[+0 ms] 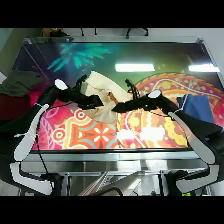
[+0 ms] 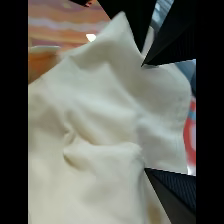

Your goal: Fold the shirts.

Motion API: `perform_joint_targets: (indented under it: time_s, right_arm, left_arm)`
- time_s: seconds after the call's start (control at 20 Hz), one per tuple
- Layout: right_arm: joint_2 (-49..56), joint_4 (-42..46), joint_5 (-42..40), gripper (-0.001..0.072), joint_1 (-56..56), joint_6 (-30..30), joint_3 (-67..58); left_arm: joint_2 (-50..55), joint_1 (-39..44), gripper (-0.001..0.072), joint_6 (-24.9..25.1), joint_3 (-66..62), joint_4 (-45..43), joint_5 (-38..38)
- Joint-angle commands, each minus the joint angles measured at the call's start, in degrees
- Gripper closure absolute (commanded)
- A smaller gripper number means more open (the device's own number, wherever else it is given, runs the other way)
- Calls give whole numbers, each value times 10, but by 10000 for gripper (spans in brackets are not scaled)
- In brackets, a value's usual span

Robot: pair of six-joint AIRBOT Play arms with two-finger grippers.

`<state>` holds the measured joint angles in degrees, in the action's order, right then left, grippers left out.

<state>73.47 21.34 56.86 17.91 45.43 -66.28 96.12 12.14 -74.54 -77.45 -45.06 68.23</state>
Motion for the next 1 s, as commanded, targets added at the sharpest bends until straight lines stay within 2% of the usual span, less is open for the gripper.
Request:
perform_joint_targets:
  time_s: [0.0, 0.15, 0.35, 0.4, 0.55, 0.85, 0.95]
  right_arm:
    - [-41, 4, 25, 694, -17, -9, -81]
    - [-64, 36, 25, 694, -28, 10, -132]
    - [-61, 56, 47, 694, -28, 22, -136]
    - [-58, 65, 56, 694, -28, 30, -136]
    - [-64, 82, 61, 695, -28, 35, -136]
    - [-87, 85, 59, 694, -28, 35, -137]
    - [-80, 85, 67, 694, -28, 41, -137]
  left_arm:
    - [-19, -23, 17, -7, -28, 0, 74]
    - [-57, -26, 17, -8, -28, 0, 61]
    - [-67, 7, 29, -10, -16, -3, 56]
    - [-70, 19, 121, -9, 3, -5, 42]
    - [-71, 42, 126, 2, 63, -5, 11]
    - [-71, 39, 126, 12, 141, -3, -12]
    - [-71, 39, 126, 14, 164, -4, -42]
